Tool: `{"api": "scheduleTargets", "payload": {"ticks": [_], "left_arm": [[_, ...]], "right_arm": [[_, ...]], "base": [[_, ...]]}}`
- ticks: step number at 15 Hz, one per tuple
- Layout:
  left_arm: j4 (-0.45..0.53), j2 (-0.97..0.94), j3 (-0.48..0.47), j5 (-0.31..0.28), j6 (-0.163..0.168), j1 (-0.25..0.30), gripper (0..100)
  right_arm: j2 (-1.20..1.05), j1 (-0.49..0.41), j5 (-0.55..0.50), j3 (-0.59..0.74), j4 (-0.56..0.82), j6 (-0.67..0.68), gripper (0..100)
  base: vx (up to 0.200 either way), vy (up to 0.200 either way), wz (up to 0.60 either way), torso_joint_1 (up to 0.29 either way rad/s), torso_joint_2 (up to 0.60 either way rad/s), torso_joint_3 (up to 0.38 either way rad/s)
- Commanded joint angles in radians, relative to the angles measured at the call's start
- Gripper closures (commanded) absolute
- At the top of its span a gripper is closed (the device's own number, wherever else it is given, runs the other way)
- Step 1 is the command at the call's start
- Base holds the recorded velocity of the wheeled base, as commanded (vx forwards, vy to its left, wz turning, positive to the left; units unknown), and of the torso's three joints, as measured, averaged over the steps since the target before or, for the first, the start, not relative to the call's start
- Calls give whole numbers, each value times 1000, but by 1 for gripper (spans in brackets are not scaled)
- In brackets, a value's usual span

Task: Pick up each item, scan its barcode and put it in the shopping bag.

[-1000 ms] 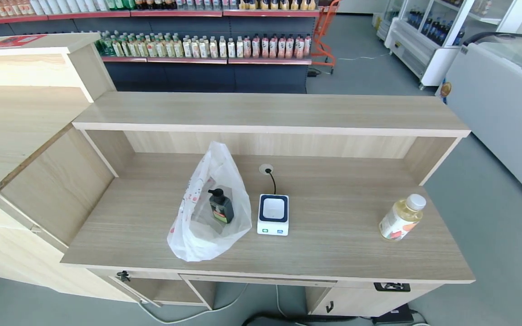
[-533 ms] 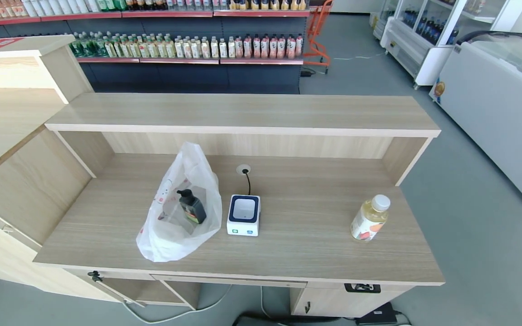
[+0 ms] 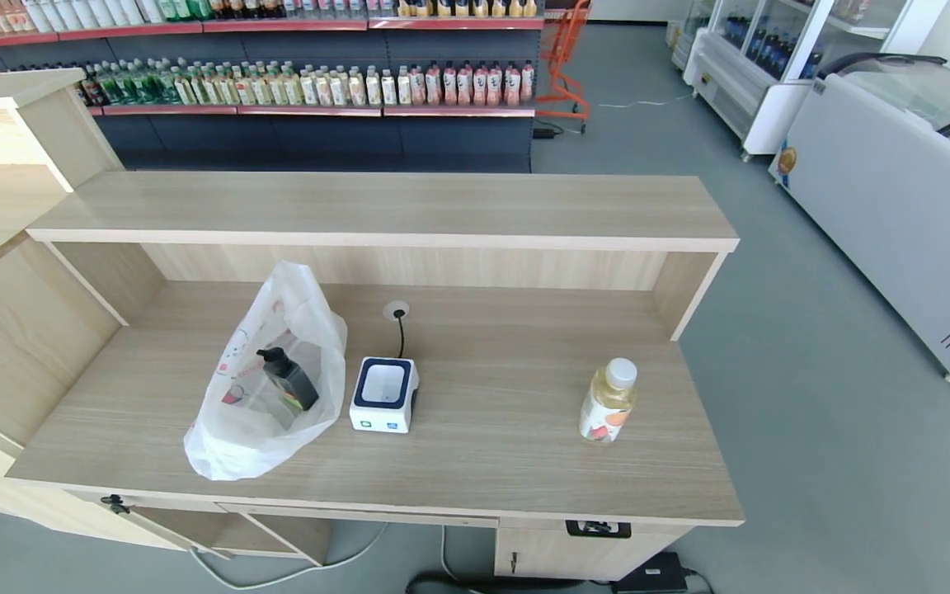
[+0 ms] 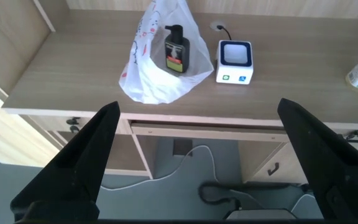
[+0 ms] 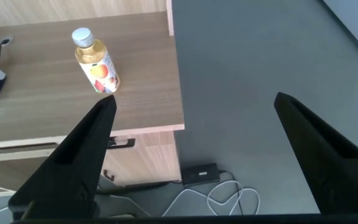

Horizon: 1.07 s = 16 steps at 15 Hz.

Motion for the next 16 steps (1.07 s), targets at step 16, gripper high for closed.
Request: {"api": "scheduleTargets", "payload": {"ticks": [16], "left_arm": [[0,0,0,1,-1,0,0]], "right_arm": [[1643,269,93,-364,-410,16,0]], "base": [[0,0,0,0,0,0]]}}
